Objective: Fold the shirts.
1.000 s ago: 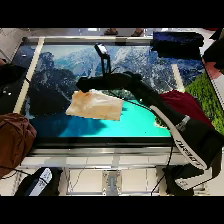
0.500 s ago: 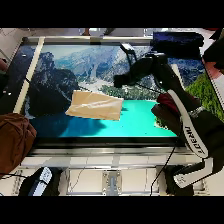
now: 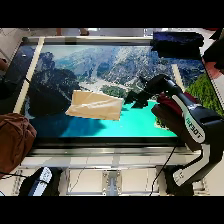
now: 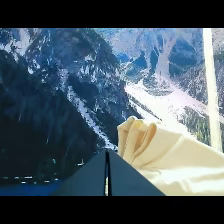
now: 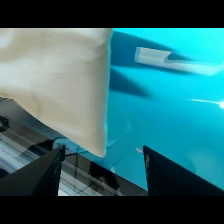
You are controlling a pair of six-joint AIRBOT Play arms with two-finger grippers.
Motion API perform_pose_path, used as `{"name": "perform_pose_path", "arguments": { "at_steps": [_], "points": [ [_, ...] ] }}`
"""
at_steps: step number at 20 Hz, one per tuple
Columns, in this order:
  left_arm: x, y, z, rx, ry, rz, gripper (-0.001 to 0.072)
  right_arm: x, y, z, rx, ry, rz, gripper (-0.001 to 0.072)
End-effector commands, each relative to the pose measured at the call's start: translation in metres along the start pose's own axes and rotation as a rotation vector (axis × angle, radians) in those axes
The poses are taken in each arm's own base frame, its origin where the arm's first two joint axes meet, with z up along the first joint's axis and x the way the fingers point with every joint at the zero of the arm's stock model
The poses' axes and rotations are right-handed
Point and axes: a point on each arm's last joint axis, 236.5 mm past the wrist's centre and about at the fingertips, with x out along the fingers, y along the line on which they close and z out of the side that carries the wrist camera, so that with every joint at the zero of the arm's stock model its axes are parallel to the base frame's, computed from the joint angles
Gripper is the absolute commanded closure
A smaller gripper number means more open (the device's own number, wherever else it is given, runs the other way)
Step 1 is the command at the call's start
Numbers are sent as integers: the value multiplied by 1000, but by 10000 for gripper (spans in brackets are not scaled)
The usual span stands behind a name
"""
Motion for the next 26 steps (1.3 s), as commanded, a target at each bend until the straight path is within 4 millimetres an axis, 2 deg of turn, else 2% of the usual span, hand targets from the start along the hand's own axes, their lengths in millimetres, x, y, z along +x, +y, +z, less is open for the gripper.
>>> {"name": "perform_pose_path", "arguments": {
  "at_steps": [1, 4, 7, 9, 10, 11, 12, 13, 15, 17, 19, 20, 21, 23, 26],
  "points": [
    [1, 0, -2, -3, 4, -1, 694, 41, 2, 6, 62, 9, 86, 162],
    [1, 0, -2, -2, 4, 0, 694, 64, 9, 11, 67, -13, 91, 163],
    [1, 0, -2, -3, 4, -1, 694, 74, 27, 16, 52, -55, 112, 166],
    [1, 0, -2, -3, 4, -1, 694, 79, 43, 11, 30, -47, 127, 341],
    [1, 0, -3, -3, 7, -2, 694, 80, 54, 10, 6, -45, 135, 357],
    [1, -1, -4, -2, 13, -4, 694, 79, 66, 10, -25, -49, 143, 413],
    [1, -1, -5, -2, 19, -7, 694, 75, 82, 13, -65, -59, 155, 527],
    [1, -1, -6, -2, 20, -8, 693, 65, 99, 20, -106, -78, 173, 706],
    [1, -2, -6, -3, 20, -9, 693, 33, 134, 34, -202, -124, 206, 700],
    [1, -2, -6, -3, 20, -9, 693, -18, 156, 52, -304, -201, 197, 699],
    [1, -2, -5, -5, 19, -12, 694, -77, 162, 62, -388, -269, 155, 700],
    [1, -4, -4, -10, 14, -20, 693, -105, 158, 61, -414, -290, 115, 700],
    [1, -6, -3, -14, 11, -27, 694, -135, 145, 60, -399, -311, 50, 700],
    [1, -10, -1, -24, 2, -44, 694, -190, 104, 46, -343, -318, -117, 700],
    [1, -10, -1, -24, 2, -45, 694, -272, 30, 5, -220, -320, -367, 702]
  ]
}}
